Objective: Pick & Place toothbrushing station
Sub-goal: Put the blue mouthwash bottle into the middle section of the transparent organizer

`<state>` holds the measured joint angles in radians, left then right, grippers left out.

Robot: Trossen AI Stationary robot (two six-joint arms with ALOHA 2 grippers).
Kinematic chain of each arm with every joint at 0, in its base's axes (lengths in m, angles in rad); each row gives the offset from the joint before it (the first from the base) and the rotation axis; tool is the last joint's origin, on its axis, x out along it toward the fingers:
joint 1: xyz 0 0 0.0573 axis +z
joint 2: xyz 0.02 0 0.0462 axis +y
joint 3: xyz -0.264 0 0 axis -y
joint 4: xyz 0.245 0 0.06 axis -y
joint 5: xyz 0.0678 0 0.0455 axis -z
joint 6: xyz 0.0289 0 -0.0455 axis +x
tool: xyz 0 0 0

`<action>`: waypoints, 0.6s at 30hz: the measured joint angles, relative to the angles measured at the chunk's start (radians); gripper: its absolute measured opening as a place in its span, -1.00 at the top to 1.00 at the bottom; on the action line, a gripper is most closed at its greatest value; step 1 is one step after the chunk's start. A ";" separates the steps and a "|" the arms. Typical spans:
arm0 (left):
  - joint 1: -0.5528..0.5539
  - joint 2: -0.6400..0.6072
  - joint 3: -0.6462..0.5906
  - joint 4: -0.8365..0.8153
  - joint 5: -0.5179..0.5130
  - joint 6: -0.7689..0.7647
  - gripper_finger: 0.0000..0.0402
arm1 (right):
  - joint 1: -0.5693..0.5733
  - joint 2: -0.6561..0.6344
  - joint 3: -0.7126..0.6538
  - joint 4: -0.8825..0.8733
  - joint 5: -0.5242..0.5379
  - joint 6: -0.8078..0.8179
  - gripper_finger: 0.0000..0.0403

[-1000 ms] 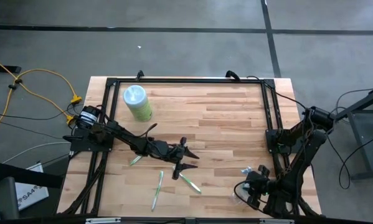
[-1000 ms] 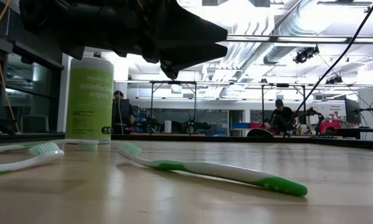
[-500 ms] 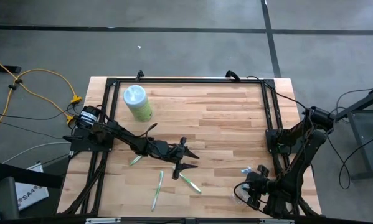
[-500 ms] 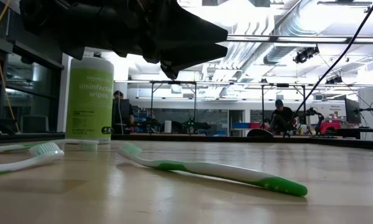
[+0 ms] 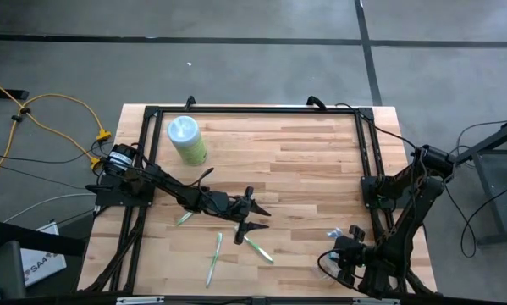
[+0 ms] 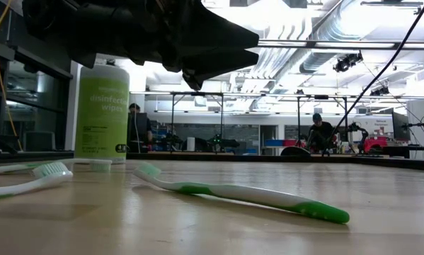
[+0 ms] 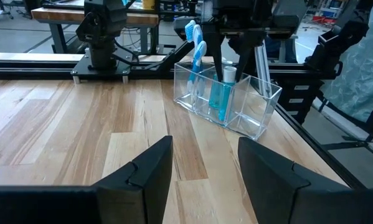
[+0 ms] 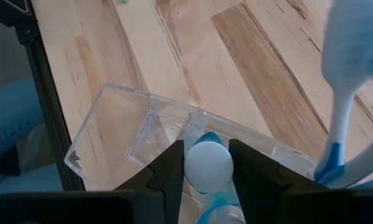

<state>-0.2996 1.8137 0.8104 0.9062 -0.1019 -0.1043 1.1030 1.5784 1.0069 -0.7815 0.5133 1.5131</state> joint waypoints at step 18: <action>0.000 0.000 0.000 0.000 0.000 0.000 0.12 | -0.011 -0.006 0.001 0.016 -0.025 -0.040 0.42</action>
<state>-0.2996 1.8137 0.8104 0.9065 -0.1017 -0.1043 1.0918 1.5728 1.0077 -0.7656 0.4886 1.4736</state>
